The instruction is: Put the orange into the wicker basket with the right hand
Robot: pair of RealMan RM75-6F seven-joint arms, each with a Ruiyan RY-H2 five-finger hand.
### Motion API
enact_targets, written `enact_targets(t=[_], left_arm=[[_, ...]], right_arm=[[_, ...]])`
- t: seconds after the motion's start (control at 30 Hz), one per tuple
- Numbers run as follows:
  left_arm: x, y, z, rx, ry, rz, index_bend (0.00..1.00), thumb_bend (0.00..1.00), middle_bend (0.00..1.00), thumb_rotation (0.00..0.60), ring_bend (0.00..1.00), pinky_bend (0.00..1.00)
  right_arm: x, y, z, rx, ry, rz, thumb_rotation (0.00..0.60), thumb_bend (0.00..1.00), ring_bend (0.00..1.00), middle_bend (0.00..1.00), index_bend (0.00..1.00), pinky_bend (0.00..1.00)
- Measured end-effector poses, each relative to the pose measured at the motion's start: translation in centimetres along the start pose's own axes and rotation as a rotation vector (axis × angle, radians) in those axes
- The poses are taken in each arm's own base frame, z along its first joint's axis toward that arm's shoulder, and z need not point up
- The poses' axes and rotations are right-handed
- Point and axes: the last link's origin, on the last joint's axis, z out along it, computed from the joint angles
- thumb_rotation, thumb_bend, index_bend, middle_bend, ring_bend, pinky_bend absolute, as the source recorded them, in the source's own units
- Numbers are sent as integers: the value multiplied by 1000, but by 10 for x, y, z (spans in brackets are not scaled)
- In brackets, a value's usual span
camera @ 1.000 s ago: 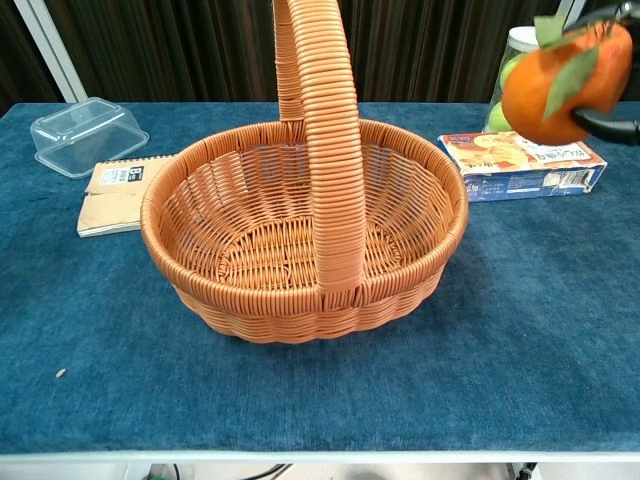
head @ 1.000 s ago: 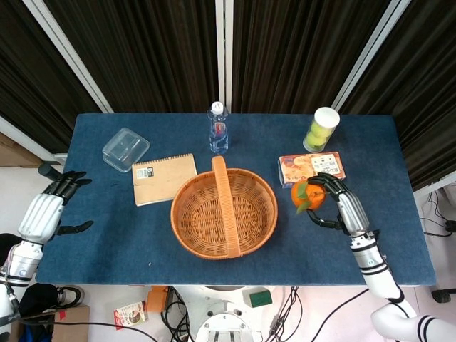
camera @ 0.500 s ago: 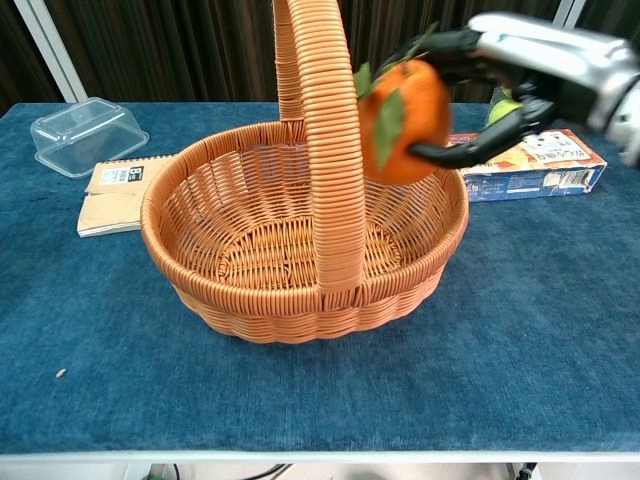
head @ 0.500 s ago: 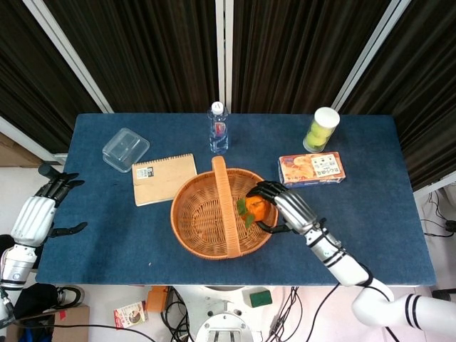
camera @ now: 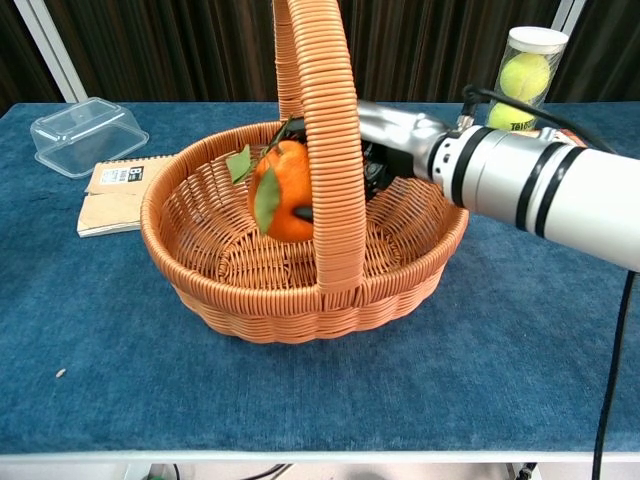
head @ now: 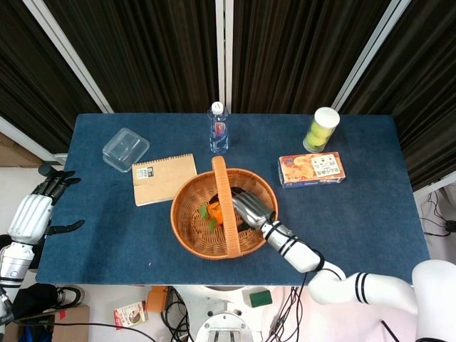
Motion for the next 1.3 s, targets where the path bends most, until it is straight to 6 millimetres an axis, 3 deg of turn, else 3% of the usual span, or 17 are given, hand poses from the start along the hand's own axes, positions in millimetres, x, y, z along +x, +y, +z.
enact_targets(t=[0.43, 0.6, 0.8, 1.1, 1.3], left_arm=[[1, -2, 0, 5, 1, -2, 207, 15, 132, 600, 78, 238], [3, -1, -1, 4, 5, 0, 207, 14, 132, 600, 78, 238], [3, 3, -1, 0, 5, 3, 207, 15, 131, 600, 78, 238], [4, 11, 1, -15, 3, 11, 207, 14, 132, 600, 78, 238], [1, 19, 2, -35, -7, 26, 207, 14, 132, 600, 78, 238]], right_arm=[[-12, 8, 8, -40, -60, -22, 600, 368, 33, 150, 282, 121], [-10, 8, 4, -35, -68, -24, 600, 332, 0, 50, 108, 27], [0, 7, -7, -28, -77, -35, 600, 311, 0, 6, 22, 6], [41, 9, -51, 3, 34, -68, 600, 307, 0, 0, 10, 0], [80, 32, -111, -63, 129, -150, 600, 306, 0, 9, 8, 29]])
